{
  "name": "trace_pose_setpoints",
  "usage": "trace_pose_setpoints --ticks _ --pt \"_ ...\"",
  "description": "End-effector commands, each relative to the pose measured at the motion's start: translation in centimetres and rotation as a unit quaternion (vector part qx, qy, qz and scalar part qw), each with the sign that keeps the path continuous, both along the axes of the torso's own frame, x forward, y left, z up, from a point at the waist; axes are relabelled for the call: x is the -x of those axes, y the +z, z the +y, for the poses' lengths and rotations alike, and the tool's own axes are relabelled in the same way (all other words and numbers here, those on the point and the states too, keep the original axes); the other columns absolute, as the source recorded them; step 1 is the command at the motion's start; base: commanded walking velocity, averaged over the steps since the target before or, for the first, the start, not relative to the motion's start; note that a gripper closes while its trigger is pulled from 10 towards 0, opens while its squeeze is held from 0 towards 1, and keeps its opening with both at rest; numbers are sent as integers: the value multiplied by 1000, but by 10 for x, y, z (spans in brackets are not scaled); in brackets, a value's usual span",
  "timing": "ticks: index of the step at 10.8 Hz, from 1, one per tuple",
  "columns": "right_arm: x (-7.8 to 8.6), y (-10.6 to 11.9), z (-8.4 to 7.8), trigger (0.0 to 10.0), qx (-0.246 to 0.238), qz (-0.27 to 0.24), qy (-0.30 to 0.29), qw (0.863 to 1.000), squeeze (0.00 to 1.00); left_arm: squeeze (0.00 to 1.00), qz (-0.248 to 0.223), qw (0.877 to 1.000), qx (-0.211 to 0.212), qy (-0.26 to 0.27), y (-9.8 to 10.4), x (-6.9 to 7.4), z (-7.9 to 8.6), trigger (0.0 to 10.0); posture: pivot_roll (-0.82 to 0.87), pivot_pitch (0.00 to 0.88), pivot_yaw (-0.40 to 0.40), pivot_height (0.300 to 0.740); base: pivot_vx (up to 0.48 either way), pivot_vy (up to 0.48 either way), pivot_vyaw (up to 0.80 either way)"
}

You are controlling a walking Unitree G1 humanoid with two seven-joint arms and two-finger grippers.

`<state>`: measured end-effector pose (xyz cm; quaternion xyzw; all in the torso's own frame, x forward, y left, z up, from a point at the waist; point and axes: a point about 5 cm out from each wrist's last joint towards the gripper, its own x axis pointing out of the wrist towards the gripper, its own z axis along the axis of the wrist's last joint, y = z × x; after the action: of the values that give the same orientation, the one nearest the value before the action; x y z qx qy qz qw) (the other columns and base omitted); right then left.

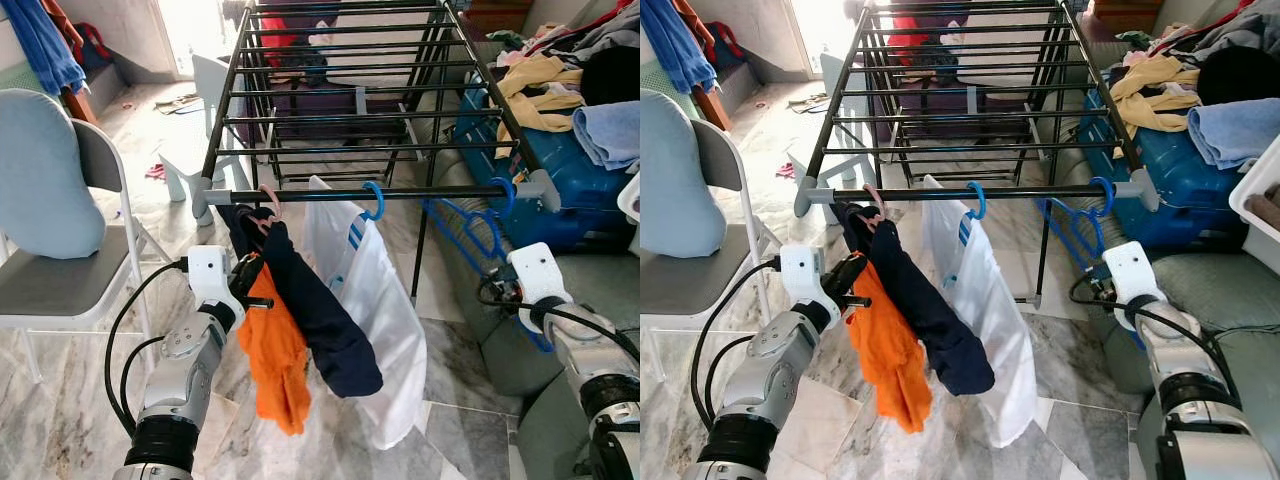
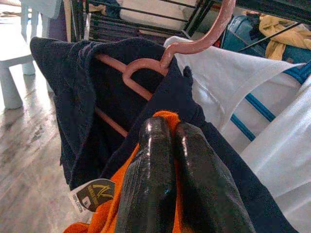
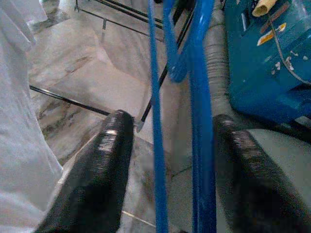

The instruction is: Hang hanger

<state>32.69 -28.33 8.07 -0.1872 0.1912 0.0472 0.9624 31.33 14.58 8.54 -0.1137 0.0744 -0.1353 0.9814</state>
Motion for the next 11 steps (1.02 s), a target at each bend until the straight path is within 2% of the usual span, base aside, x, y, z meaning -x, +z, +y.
trace_pose_setpoints --ticks 1,6,11 --pt "-4 4 3 0 -7 -10 0 1000 0 0 -6 1000 -7 1 3 -1 1 10000 -173 0 38 740 0 0 0" --pt "-8 7 5 0 -25 -33 -20 999 0 0 -1 1000 -8 0 2 -1 0 10000 -173 0 38 740 0 0 0" --pt "-8 -1 18 0 -75 -28 -15 997 0 0 10 1000 -18 -6 0 -1 0 10000 -157 0 37 740 0 0 0"
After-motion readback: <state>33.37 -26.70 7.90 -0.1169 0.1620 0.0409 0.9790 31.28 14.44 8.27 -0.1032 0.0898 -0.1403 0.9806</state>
